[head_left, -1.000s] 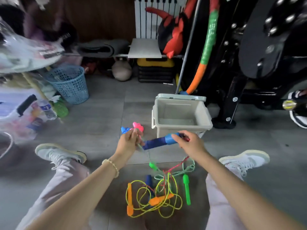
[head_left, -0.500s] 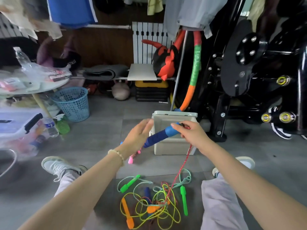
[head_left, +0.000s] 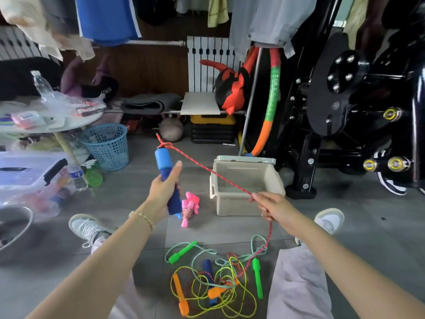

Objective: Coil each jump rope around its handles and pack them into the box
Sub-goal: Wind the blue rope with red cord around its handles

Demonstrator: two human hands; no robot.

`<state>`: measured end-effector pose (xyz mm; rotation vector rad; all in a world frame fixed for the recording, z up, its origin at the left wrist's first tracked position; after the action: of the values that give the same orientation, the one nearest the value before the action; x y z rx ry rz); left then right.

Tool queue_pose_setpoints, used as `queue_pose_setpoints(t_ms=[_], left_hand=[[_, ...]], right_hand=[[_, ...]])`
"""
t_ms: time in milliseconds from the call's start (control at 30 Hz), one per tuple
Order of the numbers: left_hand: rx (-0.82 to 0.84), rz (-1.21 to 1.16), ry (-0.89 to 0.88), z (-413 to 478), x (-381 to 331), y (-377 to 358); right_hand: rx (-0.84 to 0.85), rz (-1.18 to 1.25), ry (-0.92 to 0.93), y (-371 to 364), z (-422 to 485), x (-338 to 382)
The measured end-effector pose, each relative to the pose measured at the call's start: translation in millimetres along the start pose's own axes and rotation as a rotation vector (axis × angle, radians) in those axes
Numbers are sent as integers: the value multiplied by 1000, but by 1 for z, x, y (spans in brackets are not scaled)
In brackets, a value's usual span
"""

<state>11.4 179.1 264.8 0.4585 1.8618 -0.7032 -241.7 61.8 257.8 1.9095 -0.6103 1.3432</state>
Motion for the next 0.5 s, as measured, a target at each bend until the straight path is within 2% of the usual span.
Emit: queue_pose_setpoints(t_ms=[167,267,333,433,500], left_hand=[[348,329,56,-56,21,-44],[512,382,31,-85,33,-76],[489,334,-14,-86,34,-80],[405,266,-66,-74,27,-74],[344,144,-57,-67,16,-67]], right_hand=[[23,247,83,-25,2,40],[50,377,140,-50,8,72],[21,381,167,-54,10,86],[-112,220,212,-48,13,89],[-56,264,207,-56,14,78]])
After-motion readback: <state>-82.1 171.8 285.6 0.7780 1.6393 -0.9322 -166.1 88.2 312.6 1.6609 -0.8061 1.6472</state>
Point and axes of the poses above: each hand's wrist, its own z-axis towards the middle knuckle, its own y-axis out of the back of the hand, x = y × z, the point moved 8 cm from there along z, towards the middle knuckle, and after that the axes turned 4 degrees about -z, right-handed, at the moved point
